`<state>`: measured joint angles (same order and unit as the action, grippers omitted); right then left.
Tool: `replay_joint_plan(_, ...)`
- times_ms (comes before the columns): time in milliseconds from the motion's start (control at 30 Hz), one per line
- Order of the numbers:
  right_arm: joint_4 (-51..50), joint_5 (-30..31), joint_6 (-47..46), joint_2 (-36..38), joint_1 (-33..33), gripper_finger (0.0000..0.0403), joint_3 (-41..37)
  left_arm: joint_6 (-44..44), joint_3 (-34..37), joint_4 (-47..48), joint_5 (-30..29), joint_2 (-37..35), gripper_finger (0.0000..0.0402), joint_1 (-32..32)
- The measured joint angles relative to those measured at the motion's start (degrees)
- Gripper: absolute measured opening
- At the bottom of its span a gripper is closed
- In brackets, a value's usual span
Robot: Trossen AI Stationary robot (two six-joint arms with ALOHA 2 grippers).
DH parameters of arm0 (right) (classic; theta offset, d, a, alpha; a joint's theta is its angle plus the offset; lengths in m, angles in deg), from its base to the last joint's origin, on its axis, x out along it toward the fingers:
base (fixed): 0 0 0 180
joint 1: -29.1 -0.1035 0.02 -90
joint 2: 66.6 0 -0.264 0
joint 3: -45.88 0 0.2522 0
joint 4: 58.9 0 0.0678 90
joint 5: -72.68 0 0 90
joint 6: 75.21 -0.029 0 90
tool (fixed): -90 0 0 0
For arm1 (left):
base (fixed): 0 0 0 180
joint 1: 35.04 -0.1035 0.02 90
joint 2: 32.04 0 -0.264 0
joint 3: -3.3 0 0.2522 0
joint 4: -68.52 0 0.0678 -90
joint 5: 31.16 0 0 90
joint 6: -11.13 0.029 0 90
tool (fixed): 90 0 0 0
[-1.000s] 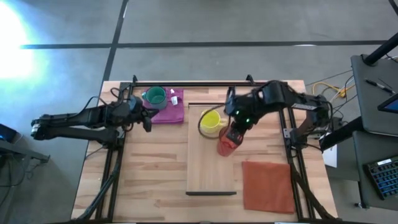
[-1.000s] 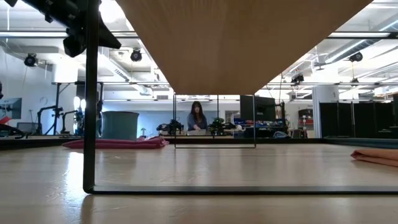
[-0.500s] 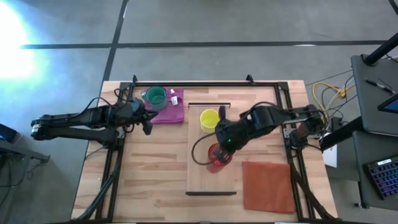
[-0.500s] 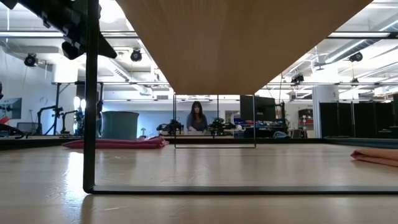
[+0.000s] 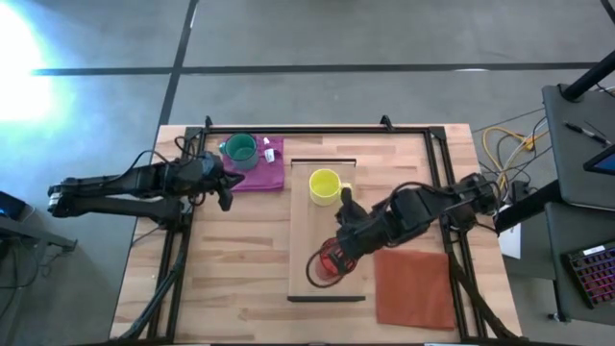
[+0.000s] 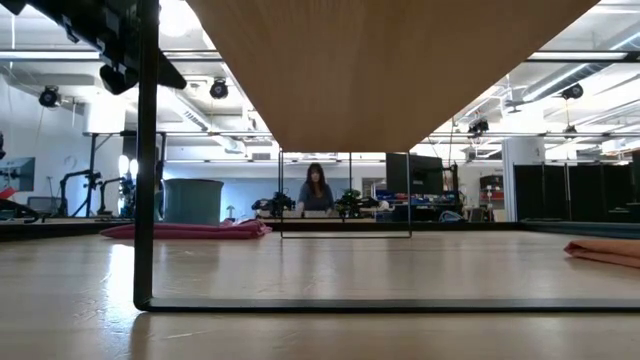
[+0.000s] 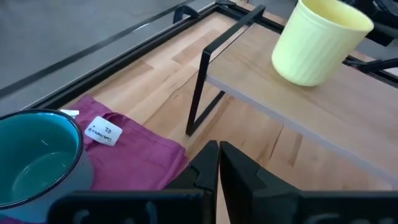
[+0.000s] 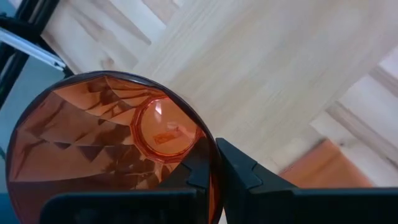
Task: Stack small to large cups/mugs on shelf
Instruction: Put the red cup on the shelf
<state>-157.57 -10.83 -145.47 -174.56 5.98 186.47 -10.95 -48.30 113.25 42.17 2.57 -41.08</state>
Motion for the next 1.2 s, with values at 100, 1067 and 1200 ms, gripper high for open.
replay_joint_plan(100, -0.06, 1.13, -2.36, -0.79, -1.83, 0.0013, -0.09, -0.01, -0.18, 0.01, 0.00, 0.11, 0.0000, 0.00)
replay_joint_plan(1067, -0.35, 3.64, -3.35, -4.96, -4.04, 0.0109, 2.09, 0.54, -0.11, -0.04, -0.26, 1.79, 0.0000, 0.02)
replay_joint_plan(1200, -0.02, 3.62, -3.17, -4.96, -4.04, 0.0114, 1.88, 0.39, -0.11, -0.02, -0.26, 1.73, 0.0000, 0.01)
